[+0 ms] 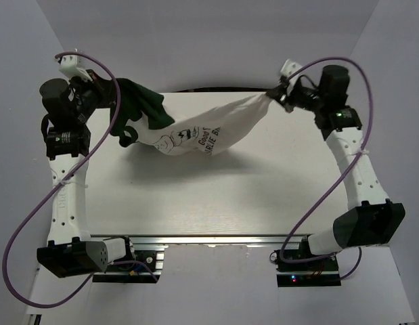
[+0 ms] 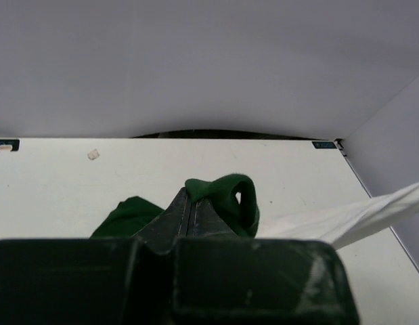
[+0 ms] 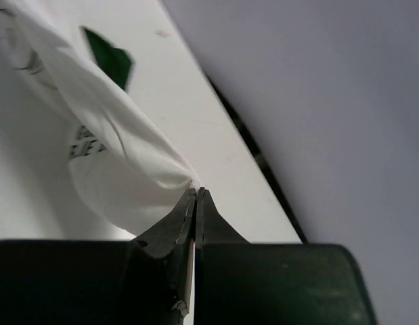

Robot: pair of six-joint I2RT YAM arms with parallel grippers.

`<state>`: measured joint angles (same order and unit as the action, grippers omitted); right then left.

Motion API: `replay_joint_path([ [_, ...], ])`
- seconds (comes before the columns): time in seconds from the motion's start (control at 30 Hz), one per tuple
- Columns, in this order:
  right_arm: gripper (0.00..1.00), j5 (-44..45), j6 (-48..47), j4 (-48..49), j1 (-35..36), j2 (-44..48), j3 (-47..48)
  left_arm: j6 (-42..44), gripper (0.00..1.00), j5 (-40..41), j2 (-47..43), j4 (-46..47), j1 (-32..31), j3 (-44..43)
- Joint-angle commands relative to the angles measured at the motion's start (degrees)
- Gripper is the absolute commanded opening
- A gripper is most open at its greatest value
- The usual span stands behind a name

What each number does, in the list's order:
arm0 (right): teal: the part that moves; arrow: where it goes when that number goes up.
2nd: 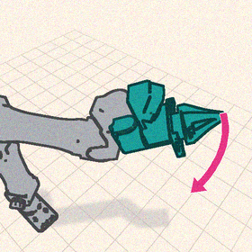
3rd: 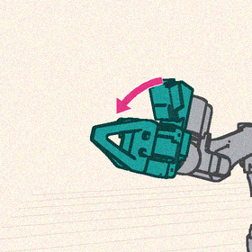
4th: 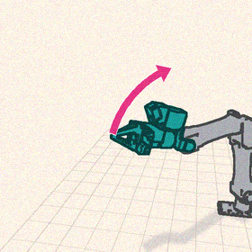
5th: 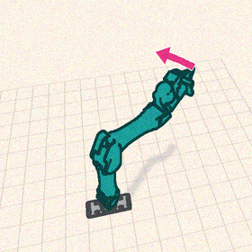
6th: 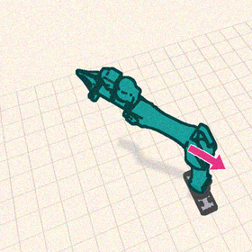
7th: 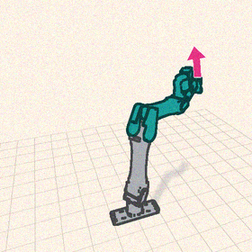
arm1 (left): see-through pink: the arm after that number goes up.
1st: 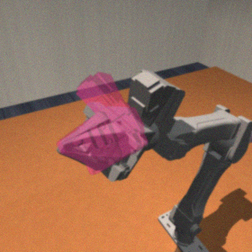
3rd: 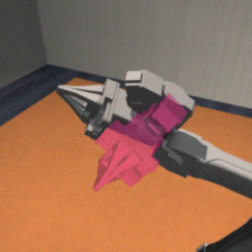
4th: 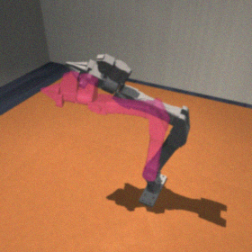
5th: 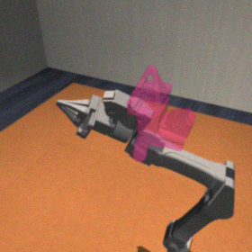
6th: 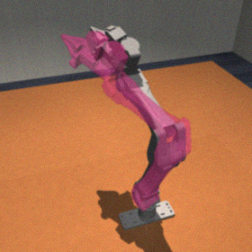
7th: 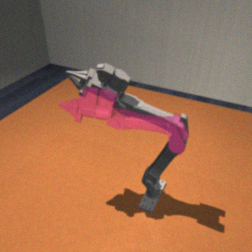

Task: Fold and stack the t-shirts
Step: Flatten out the tshirt

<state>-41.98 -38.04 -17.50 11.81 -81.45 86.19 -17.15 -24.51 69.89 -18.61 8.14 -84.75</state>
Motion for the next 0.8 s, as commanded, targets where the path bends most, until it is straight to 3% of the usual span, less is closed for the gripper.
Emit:
replay_joint_path([
  [0.0,0.0,-1.88,6.92,5.28,-7.84,-1.43,6.61,-0.26,0.0,-0.71,0.25,2.79,0.21,-4.01],
  [0.27,0.0,-3.02,13.42,8.97,-18.22,-5.56,15.4,0.71,0.0,0.43,1.83,2.62,0.21,-7.8],
  [0.77,0.0,-3.99,25.47,16.78,-24.99,-11.45,31.05,1.5,0.0,-1.67,1.83,6.3,0.12,-12.98],
])
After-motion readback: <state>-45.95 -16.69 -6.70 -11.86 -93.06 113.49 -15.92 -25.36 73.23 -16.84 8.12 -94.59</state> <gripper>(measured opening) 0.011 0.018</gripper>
